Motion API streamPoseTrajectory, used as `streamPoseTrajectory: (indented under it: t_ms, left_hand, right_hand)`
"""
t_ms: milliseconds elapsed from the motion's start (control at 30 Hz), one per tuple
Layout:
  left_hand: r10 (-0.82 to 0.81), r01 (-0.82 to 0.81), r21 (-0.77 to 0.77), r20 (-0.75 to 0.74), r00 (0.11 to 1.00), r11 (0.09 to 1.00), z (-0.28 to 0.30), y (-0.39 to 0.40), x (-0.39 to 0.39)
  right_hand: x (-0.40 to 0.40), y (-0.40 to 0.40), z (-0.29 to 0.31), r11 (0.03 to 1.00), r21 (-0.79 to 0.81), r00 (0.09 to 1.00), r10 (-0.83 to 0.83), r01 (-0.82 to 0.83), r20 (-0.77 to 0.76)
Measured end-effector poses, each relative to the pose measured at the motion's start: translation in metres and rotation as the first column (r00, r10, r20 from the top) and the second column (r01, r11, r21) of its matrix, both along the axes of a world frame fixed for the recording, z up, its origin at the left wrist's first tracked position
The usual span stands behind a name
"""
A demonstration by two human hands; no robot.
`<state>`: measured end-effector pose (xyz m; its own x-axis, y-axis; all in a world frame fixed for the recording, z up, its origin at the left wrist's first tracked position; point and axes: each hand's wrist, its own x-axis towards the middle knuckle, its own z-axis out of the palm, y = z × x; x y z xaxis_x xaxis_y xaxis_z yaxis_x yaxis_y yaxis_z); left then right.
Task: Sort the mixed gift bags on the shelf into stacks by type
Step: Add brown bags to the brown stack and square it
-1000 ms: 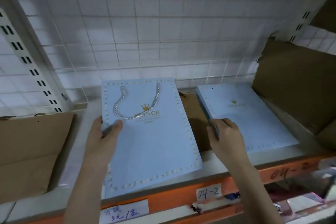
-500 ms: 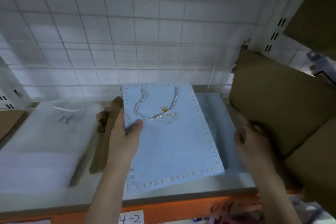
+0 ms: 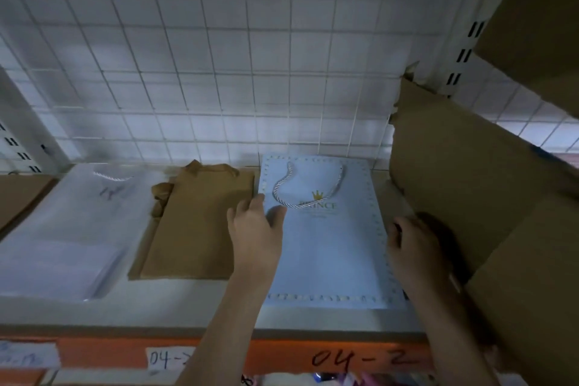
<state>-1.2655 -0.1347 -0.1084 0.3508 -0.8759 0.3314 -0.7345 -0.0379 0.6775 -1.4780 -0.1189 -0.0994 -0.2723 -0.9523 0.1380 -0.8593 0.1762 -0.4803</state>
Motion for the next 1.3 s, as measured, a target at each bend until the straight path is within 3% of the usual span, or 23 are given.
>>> streamPoseTrajectory:
  t_ms: [133,300,533,767,1033,1300]
  left_hand:
    - [-0.005,0.0,0.076,0.063,0.998,0.997,-0.007,-0.01,0.002]
    - [-0.088,0.081,0.109,0.058,0.994,0.991,0.003,-0.012,0.01]
    - [-0.075,0.072,0.02,0.222,0.972,0.997,0.02,0.028,0.079]
    - [0.03,-0.041,0.026,0.327,0.945,0.999,0.006,0.109,0.249]
    - [0.321,-0.336,0.012,0.269,0.908,0.942,0.004,0.219,0.481]
    - [0.523,-0.532,0.006,0.177,0.834,0.847,-0.003,0.283,0.626]
  right_hand:
    - [0.004,-0.004,0.001,1.0,-0.022,0.999,0.0,-0.001,-0.032]
    - [0.019,-0.004,0.005,0.987,-0.159,0.997,0.001,-0.012,-0.073]
    - [0.091,0.012,0.013,0.962,-0.251,0.993,0.089,-0.107,-0.082]
    - [0.245,0.051,0.009,0.916,-0.302,0.964,0.241,-0.265,-0.116]
    - [0.479,0.11,0.002,0.834,-0.312,0.884,0.466,-0.455,-0.04]
    - [0.652,0.134,0.005,0.717,-0.289,0.762,0.644,-0.634,-0.075]
